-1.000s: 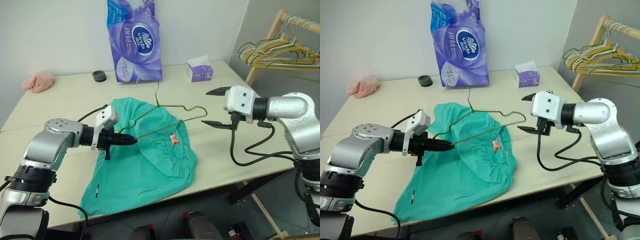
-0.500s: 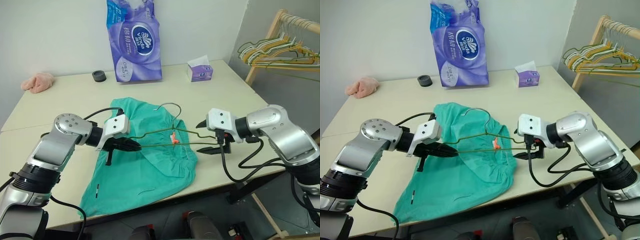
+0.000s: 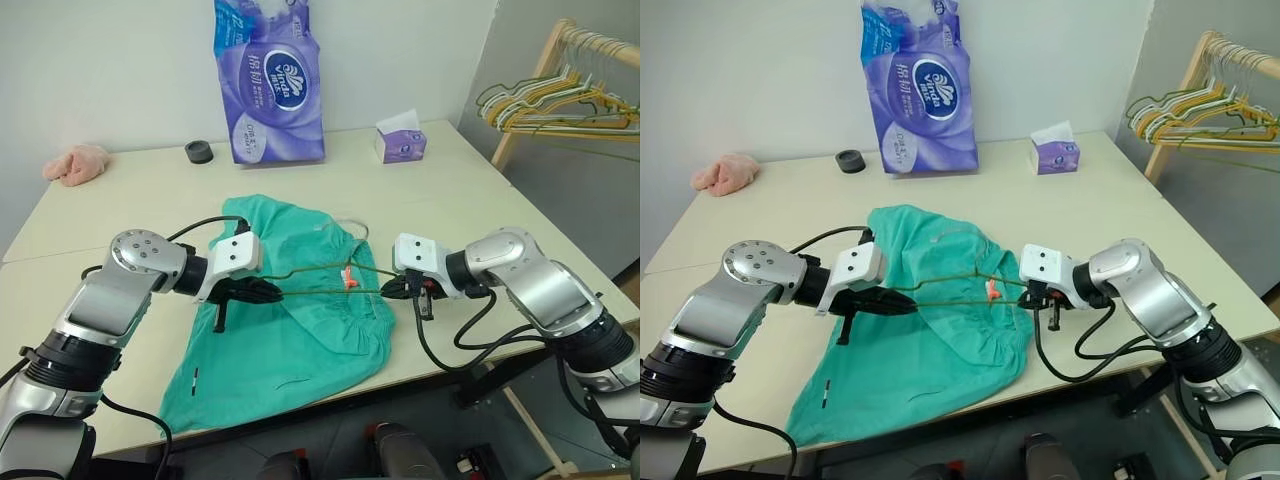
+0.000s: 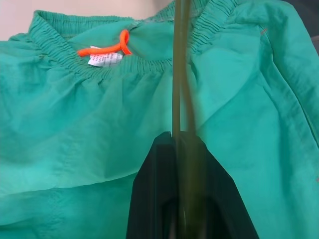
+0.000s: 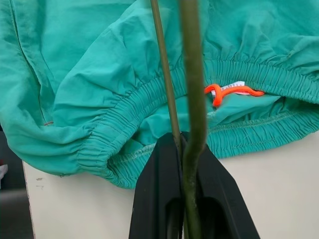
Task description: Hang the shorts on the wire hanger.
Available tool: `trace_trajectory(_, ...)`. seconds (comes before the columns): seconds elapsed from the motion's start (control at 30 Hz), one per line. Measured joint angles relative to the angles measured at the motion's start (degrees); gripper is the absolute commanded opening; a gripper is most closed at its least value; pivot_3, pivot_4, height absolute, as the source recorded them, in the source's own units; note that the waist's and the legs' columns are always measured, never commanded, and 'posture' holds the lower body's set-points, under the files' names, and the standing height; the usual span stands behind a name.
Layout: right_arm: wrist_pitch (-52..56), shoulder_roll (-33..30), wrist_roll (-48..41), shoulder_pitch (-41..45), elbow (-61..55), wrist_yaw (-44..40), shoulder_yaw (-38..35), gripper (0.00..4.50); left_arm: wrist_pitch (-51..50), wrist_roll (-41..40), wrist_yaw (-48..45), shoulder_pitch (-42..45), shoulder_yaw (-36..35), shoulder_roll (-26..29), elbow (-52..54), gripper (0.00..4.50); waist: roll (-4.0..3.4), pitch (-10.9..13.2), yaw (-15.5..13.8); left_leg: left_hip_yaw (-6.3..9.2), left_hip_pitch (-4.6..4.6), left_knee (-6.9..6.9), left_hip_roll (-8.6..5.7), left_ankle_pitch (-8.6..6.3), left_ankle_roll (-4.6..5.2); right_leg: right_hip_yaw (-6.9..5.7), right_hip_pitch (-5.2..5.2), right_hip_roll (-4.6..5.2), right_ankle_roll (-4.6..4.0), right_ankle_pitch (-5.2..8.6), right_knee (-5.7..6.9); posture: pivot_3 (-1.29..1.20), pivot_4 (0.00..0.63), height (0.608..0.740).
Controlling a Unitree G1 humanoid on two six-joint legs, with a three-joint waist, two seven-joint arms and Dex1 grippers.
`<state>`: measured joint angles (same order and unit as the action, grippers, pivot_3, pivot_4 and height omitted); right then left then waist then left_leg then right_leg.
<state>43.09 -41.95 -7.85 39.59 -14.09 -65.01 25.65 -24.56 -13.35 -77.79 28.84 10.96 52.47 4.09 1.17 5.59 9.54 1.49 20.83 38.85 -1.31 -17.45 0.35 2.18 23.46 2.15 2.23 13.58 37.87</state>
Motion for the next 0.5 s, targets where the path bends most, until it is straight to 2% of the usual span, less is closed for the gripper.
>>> trace_trajectory(0.07,1.46,0.00,-0.24,-0.21,-0.23,0.18,-0.56,0.02,-0.01,0.01,1.16,0.06,-0.16,-1.02,-0.56,0.00,0.00,0.00,-0.04,0.00,0.00,0.00,0.00,0.00,0.00,0.00,-0.01,0.00,0.00,0.00,0.00,-0.20,0.065,0.740)
trace_trajectory(0.3,10.56,1.62,-7.27,-2.65,-3.14,1.68,-7.21,0.00,4.12,-1.11,8.13,4.33,-4.94,-7.77,-9.40,1.98,0.03,0.00,-0.25,0.06,0.02,0.05,0.01,0.00,0.00,-0.04,-0.01,0.13,0.00,-0.01,0.01,-0.21,0.069,0.740)
trace_trajectory(0.4,14.49,1.98,-11.32,-3.65,-6.20,3.93,-12.52,0.00,6.30,-2.71,10.81,6.97,-5.75,-10.15,-15.50,1.98,0.04,-0.01,-0.28,0.06,0.03,0.06,0.00,0.00,0.00,-0.04,0.00,0.16,0.00,-0.02,0.02,-0.22,0.071,0.740)
trace_trajectory(0.5,18.95,2.32,-16.38,-6.80,-8.68,6.60,-18.70,0.00,6.28,-5.88,10.46,7.18,-5.83,-9.53,-18.75,1.98,0.01,-0.01,-0.13,0.08,0.02,-0.01,0.01,-0.01,-0.01,-0.02,0.01,0.16,0.00,-0.02,0.00,-0.22,0.071,0.740)
